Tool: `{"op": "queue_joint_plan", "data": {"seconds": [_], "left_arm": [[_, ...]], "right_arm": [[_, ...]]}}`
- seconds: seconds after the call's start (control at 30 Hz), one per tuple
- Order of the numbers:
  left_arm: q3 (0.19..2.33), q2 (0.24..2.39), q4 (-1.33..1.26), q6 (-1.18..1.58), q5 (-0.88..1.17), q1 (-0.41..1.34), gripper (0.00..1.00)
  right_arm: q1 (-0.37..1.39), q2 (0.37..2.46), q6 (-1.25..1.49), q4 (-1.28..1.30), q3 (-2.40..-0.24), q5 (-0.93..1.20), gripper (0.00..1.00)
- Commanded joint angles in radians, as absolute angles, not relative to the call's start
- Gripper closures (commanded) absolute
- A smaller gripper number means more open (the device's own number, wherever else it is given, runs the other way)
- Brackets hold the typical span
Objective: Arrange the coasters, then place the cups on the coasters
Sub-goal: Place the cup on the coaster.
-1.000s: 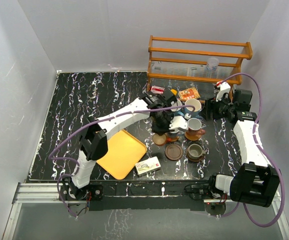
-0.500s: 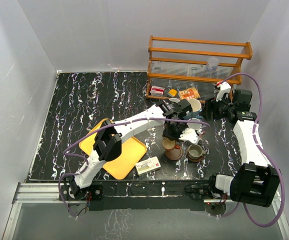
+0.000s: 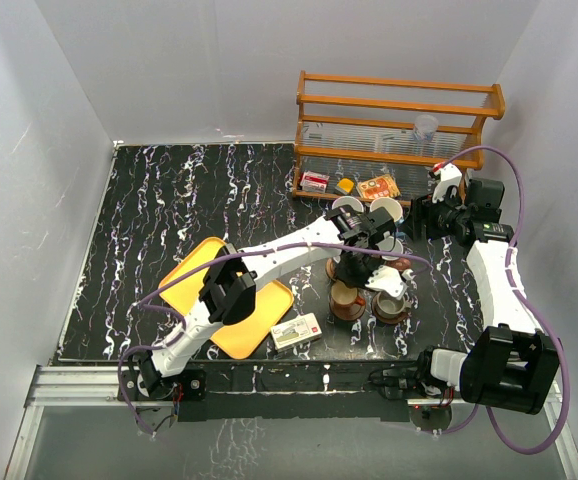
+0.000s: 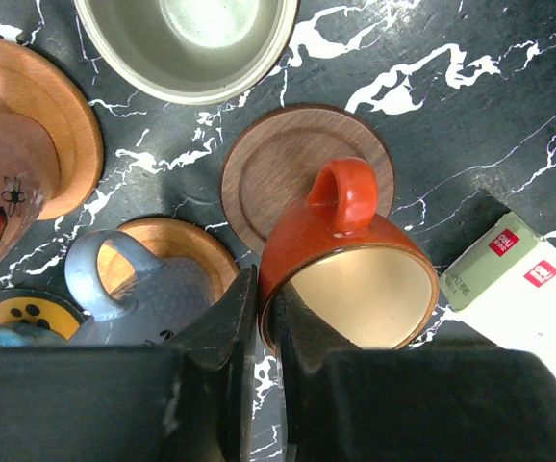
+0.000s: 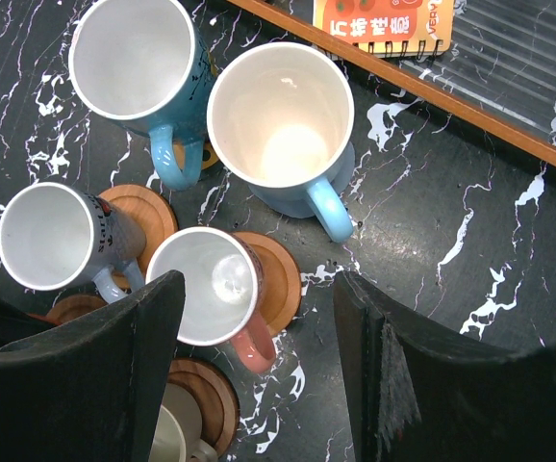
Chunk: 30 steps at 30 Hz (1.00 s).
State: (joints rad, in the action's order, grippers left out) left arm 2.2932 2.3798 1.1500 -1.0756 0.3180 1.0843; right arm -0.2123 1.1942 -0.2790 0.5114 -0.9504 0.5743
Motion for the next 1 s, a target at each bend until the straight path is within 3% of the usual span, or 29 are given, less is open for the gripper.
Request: {"op": "queue_joint_plan", "data": {"seconds": [0.0, 0.97], "left_arm": [[2.351, 2.383, 1.190, -1.026, 0.319, 1.091, 1.00], [2.390, 2.445, 1.211, -0.961, 0.297, 1.108, 1.00]], "right_arm": [[-0.220, 1.179, -0.271, 0.459, -0.946, 0.575, 0.38], [-0.219, 1.185, -0.277, 0.463, -0.945, 0.581, 0.38]]}}
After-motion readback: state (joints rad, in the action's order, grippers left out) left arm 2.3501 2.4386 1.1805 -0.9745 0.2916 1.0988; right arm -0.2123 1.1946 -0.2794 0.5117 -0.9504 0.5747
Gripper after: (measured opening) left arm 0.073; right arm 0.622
